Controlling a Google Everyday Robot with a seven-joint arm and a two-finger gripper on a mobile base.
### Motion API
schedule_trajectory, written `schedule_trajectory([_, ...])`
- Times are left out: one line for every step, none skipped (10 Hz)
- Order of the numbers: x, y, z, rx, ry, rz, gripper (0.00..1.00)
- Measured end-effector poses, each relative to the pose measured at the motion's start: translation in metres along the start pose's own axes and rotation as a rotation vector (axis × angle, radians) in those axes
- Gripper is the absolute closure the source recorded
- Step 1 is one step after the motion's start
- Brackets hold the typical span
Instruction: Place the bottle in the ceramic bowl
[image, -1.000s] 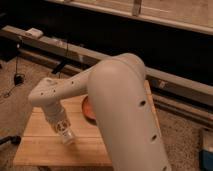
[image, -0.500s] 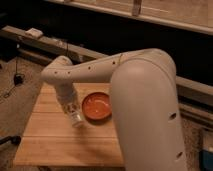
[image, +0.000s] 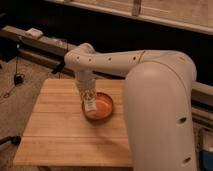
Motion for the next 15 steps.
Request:
schedule_trajectory([-0.002,-0.012,0.007,-0.004,0.003,0.038,1.0])
schedule_trajectory([-0.004,-0.019,0.015,-0.013,-0.001,0.067,0.99])
schedule_trajectory([-0.005,-0.02,0.022,-0.02,-0.003,0.08,0.96])
schedule_trajectory([-0.007,-0.019,0.031,-0.025,-0.008,0.085,0.85])
schedule_trajectory([-0.008,-0.018,0.04,-0.026,-0.01,0.088,0.75])
schedule_trajectory([-0.009,-0.017,0.047,-0.028,-0.012,0.091,0.68])
schedule_trajectory([-0.011,-0.017,0.054,-0.031,-0.011,0.1,0.55])
schedule_trajectory([-0.014,-0.02,0.057,-0.029,-0.013,0.11,0.44])
schedule_trajectory([-0.017,-0.024,0.058,-0.028,-0.016,0.12,0.36])
schedule_trajectory([-0.024,-0.03,0.059,-0.024,-0.019,0.134,0.25])
schedule_trajectory([-0.03,-0.036,0.057,-0.022,-0.023,0.15,0.21])
schedule_trajectory([-0.035,-0.043,0.055,-0.018,-0.027,0.156,0.2])
schedule_trajectory([-0.038,-0.048,0.055,-0.015,-0.029,0.161,0.2])
schedule_trajectory([-0.039,-0.046,0.056,-0.013,-0.027,0.156,0.2])
schedule_trajectory([-0.04,-0.044,0.057,-0.013,-0.025,0.151,0.2])
